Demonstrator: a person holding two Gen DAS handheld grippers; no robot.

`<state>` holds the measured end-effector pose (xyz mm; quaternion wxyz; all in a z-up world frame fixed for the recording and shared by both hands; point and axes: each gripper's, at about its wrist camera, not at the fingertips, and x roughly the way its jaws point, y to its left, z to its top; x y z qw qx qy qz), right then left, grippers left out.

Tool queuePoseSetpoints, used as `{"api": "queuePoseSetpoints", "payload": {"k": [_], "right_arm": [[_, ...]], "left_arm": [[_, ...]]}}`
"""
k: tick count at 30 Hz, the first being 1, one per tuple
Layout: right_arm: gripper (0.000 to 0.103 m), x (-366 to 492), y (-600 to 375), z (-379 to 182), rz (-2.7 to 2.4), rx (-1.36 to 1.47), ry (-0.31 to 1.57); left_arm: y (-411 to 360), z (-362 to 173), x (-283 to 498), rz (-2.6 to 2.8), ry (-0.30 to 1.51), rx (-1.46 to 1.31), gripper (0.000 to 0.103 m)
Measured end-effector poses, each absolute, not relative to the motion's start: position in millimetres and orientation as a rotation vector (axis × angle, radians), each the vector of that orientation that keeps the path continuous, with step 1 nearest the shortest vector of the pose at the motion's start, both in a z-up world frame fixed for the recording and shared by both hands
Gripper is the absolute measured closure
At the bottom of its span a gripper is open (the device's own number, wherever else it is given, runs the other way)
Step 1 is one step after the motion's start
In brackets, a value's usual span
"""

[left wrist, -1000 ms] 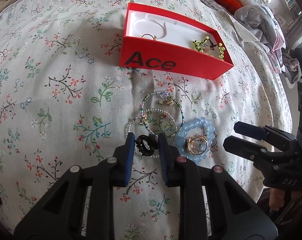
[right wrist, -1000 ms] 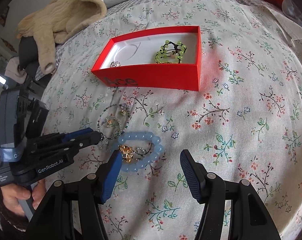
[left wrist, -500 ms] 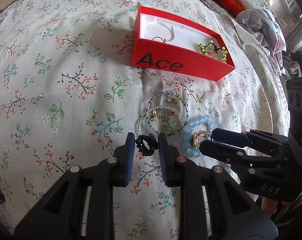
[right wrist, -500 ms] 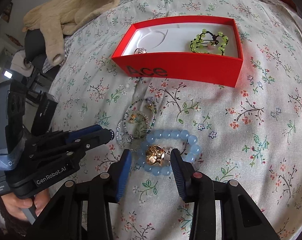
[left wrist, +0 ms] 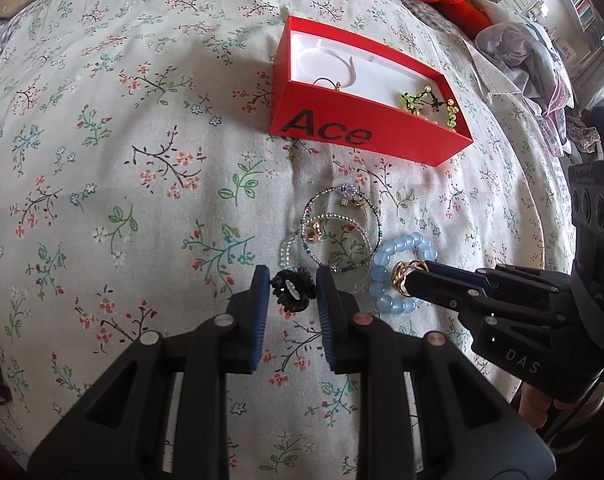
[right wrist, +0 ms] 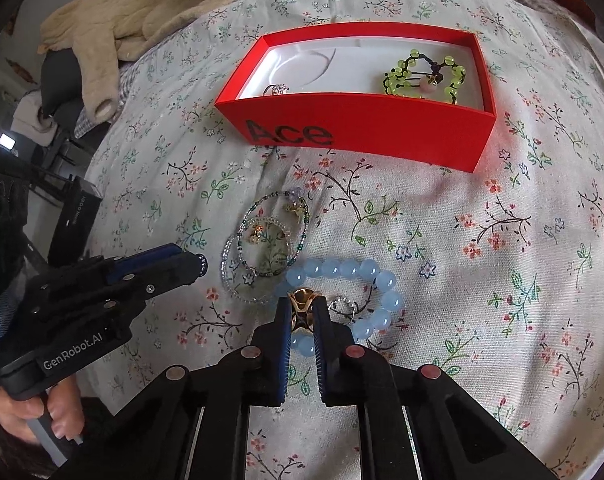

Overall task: Organize jewelry
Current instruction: 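Grasp the gold green-stone ring with the right gripper while the left gripper grasps the black flower ring, then carry both rings into the red box while both grippers open to release them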

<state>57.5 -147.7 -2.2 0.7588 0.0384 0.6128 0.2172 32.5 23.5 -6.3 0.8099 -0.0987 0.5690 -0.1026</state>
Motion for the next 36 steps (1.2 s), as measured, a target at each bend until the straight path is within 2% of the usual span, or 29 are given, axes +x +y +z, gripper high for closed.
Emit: {"api": "queuePoseSetpoints", "payload": {"k": [18,36], "right_arm": [[0.093,66,-177,29,0.453,0.155,1.250],[0.093,117,-215,61,0.376,0.322,1.034]], "left_arm": [[17,16,45,-0.203,1.125,-0.225,0.077],[-7,40,96,-0.200,0.893,-0.259,0.077]]}}
